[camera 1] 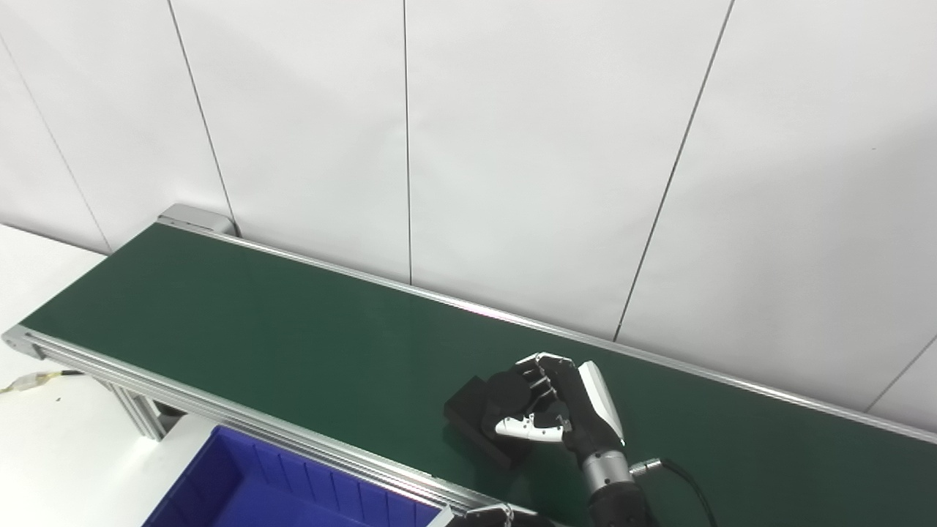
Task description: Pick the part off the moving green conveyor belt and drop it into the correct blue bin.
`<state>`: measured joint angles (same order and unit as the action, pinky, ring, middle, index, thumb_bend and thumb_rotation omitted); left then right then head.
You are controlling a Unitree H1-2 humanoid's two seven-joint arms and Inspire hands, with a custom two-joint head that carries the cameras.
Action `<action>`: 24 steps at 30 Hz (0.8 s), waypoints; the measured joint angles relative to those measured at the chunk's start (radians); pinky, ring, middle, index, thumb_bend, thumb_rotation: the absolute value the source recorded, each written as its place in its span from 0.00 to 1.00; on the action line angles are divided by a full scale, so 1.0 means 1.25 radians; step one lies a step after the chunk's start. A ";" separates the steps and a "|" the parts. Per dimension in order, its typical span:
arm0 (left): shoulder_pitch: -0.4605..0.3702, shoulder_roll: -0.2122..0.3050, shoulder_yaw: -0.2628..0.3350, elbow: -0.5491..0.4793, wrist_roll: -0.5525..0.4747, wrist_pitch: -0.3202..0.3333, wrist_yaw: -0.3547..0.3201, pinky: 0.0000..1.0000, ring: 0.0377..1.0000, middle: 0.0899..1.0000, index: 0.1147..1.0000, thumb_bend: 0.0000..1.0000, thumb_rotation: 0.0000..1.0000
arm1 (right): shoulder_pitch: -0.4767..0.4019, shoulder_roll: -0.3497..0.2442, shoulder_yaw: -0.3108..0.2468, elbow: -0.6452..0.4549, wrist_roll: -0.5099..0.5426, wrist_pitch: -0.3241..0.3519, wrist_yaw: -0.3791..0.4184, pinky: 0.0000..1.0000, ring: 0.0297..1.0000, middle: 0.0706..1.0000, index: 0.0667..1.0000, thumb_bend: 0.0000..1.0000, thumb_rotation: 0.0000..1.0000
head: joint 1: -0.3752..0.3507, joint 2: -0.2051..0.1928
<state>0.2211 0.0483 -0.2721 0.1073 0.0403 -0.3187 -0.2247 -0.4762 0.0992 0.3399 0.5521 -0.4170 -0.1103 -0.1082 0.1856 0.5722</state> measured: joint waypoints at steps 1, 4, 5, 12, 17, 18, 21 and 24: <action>0.000 0.000 0.000 0.000 0.000 0.000 0.000 0.64 0.69 0.70 0.67 0.81 0.52 | 0.001 0.000 -0.003 -0.006 0.002 0.000 -0.001 0.37 0.43 0.48 0.47 0.50 0.00 | 0.000 0.000; 0.000 0.003 0.000 0.000 0.000 0.000 0.000 0.65 0.69 0.70 0.67 0.81 0.52 | 0.012 0.001 -0.012 -0.043 0.007 0.000 -0.003 0.36 0.43 0.48 0.48 0.50 0.00 | -0.009 -0.002; 0.000 0.005 0.001 0.000 0.000 0.000 0.000 0.65 0.69 0.70 0.67 0.81 0.52 | 0.014 0.002 -0.014 -0.054 0.009 0.000 -0.004 0.35 0.43 0.48 0.47 0.50 0.00 | -0.009 -0.002; 0.000 0.008 0.004 0.001 -0.008 0.000 -0.001 0.65 0.69 0.70 0.67 0.82 0.52 | 0.029 0.003 -0.035 -0.176 0.009 0.012 -0.008 0.35 0.43 0.48 0.47 0.50 0.00 | -0.029 -0.005; 0.000 0.013 0.005 0.003 -0.018 0.000 -0.010 0.65 0.70 0.70 0.67 0.81 0.51 | 0.048 0.002 -0.068 -0.287 0.036 0.048 0.008 0.34 0.43 0.47 0.48 0.50 0.00 | -0.060 -0.006; -0.001 0.014 0.007 0.003 -0.018 0.000 -0.014 0.65 0.70 0.70 0.67 0.81 0.51 | 0.054 0.000 -0.074 -0.316 0.038 0.061 0.015 0.34 0.43 0.47 0.48 0.50 0.00 | -0.060 -0.006; 0.000 0.016 0.009 0.002 -0.018 0.000 -0.016 0.65 0.69 0.70 0.68 0.81 0.53 | 0.078 -0.009 -0.080 -0.398 0.038 0.095 0.030 0.36 0.43 0.46 0.47 0.50 0.00 | -0.093 -0.005; 0.000 0.023 0.012 0.001 -0.022 0.000 -0.018 0.64 0.70 0.71 0.68 0.81 0.54 | 0.109 -0.019 -0.091 -0.475 0.039 0.121 0.047 0.35 0.43 0.46 0.47 0.50 0.00 | -0.110 -0.001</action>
<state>0.2206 0.0765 -0.2570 0.1088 0.0123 -0.3187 -0.2466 -0.3402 0.0748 0.2266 -0.0419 -0.3688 0.0410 -0.0500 0.0476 0.5706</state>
